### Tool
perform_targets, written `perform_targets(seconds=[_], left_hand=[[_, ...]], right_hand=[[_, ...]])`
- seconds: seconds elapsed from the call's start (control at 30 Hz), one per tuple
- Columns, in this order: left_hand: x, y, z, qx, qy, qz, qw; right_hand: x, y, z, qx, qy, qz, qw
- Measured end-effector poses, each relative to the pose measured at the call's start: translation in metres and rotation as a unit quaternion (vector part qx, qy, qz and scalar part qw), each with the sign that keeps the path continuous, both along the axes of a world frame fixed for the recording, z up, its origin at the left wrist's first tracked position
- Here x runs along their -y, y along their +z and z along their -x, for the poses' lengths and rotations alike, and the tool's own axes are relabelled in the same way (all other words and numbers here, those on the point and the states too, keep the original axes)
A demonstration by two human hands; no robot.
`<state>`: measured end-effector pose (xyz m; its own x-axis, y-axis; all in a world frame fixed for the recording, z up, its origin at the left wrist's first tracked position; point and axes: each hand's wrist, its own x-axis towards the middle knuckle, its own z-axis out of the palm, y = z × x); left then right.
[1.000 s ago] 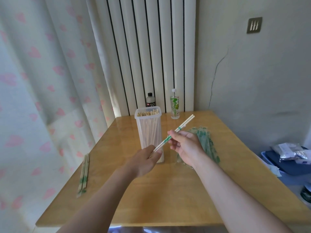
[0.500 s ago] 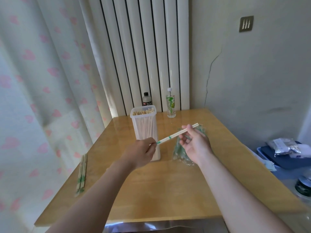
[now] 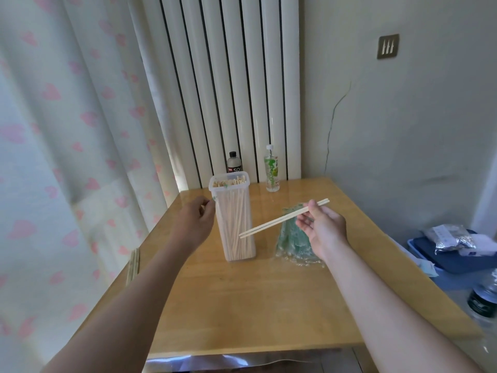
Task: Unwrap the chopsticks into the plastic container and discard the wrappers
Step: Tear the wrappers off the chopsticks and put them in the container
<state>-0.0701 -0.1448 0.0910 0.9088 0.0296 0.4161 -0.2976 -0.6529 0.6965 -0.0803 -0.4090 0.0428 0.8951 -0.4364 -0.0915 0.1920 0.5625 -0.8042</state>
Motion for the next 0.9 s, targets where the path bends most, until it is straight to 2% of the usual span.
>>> perform_targets(seconds=[0.13, 0.27, 0.4, 0.57, 0.67, 0.8, 0.9], left_hand=[[0.001, 0.009, -0.003, 0.012, -0.005, 0.078, 0.997], [-0.002, 0.015, -0.01, 0.012, 0.001, 0.13, 0.991], [-0.002, 0.019, -0.016, 0.011, -0.013, 0.18, 0.984], [-0.006, 0.019, -0.023, 0.006, -0.026, 0.223, 0.974], [-0.009, 0.017, -0.027, 0.009, -0.028, 0.231, 0.972], [-0.017, 0.012, -0.036, 0.011, -0.027, 0.239, 0.971], [-0.02, 0.005, -0.04, 0.008, -0.03, 0.246, 0.969]], right_hand=[[-0.008, 0.038, -0.007, 0.027, -0.033, 0.114, 0.993], [-0.023, 0.096, -0.017, 0.109, -0.091, 0.238, 0.961], [-0.043, 0.145, -0.037, 0.176, -0.141, 0.342, 0.912], [-0.073, 0.165, -0.07, 0.201, -0.181, 0.486, 0.831], [-0.09, 0.16, -0.082, 0.219, -0.161, 0.543, 0.794], [-0.111, 0.139, -0.093, 0.201, -0.087, 0.624, 0.75], [-0.118, 0.123, -0.102, 0.16, -0.005, 0.701, 0.695]])
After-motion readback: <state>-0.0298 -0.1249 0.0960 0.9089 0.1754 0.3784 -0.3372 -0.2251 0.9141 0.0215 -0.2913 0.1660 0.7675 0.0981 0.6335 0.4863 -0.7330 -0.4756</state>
